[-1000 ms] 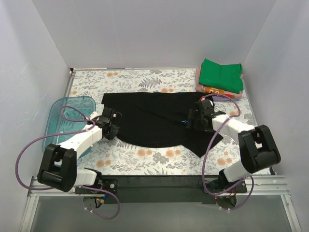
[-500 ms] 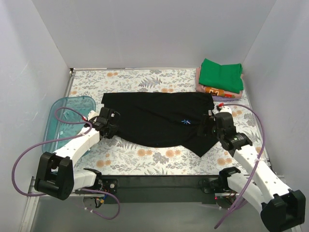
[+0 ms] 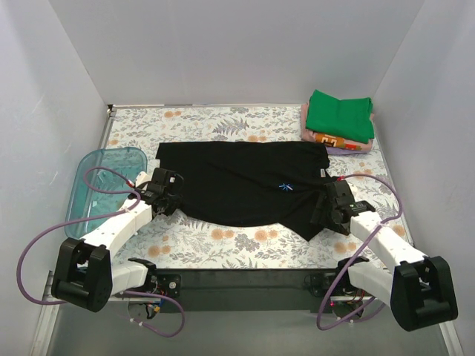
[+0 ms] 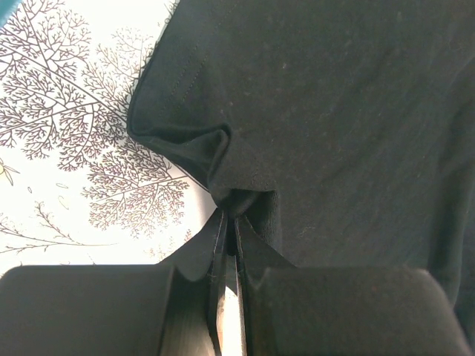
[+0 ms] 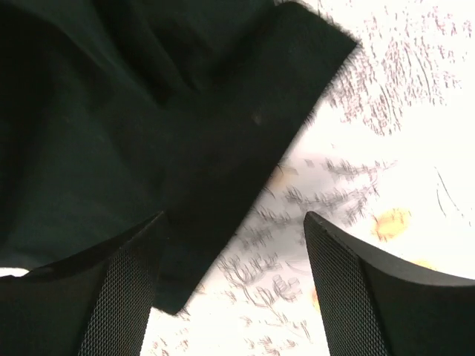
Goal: Fold and stack the t-shirts
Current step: Flatten the tshirt out
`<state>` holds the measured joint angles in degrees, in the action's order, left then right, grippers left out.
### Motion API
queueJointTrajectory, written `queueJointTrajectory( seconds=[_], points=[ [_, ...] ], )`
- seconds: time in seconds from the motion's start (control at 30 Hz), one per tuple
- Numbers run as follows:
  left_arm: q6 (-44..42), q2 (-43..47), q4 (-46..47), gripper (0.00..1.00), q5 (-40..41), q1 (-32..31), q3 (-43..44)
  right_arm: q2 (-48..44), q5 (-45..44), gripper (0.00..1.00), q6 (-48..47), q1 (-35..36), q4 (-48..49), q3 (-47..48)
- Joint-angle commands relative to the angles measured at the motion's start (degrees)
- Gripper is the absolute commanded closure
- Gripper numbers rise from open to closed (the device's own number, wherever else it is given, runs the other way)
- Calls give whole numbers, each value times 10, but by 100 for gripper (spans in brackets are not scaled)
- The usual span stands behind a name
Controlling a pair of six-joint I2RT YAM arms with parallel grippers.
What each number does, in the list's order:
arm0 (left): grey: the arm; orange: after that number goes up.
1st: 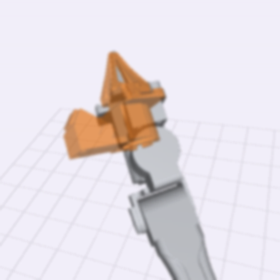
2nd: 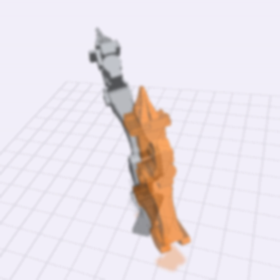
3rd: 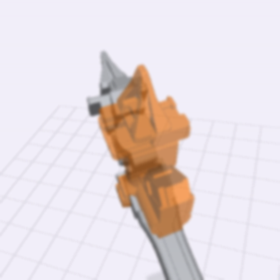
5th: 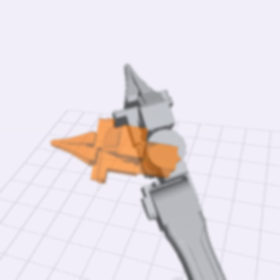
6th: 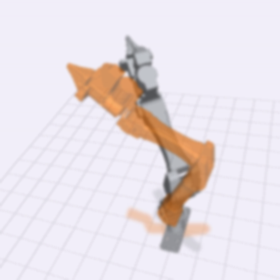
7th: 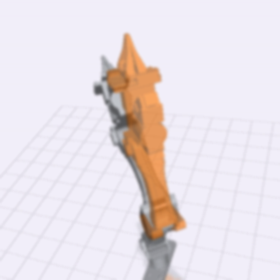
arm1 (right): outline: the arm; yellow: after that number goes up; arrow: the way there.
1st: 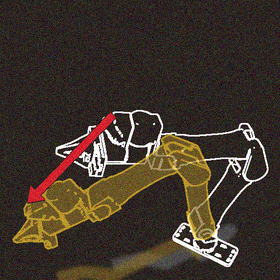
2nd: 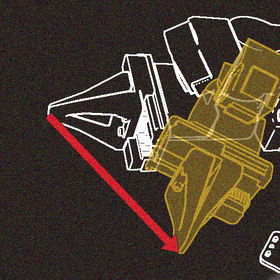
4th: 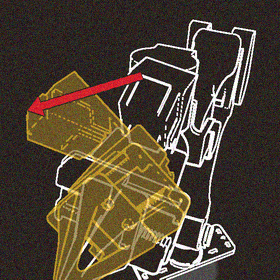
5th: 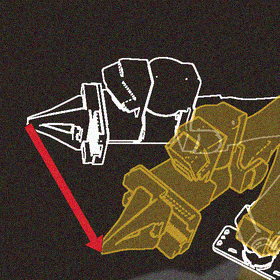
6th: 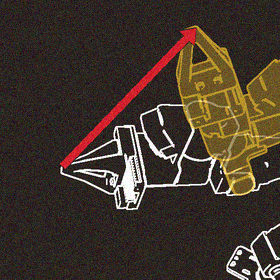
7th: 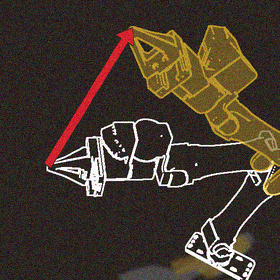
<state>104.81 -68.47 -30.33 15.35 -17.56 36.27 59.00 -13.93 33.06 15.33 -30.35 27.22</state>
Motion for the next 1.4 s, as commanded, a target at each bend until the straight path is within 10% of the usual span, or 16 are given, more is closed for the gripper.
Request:
queueJointTrajectory(
  seconds=[0.0,0.63,0.77,1.03,1.37],
  points=[
    [-10,11,11,100,-3,2,-1,35,-8,21,16,-3,55,16],
    [-16,60,-19,100,4,3,3,40,-16,99,5,-3,136,-9],
    [-29,96,-47,100,4,2,30,-59,-21,99,-10,-3,118,12],
    [-67,206,-103,100,-23,-1,186,-240,-64,99,-54,-3,0,262],
    [-137,224,-120,100,-92,-1,577,-178,-22,99,-137,-3,-58,758]
  ],
)
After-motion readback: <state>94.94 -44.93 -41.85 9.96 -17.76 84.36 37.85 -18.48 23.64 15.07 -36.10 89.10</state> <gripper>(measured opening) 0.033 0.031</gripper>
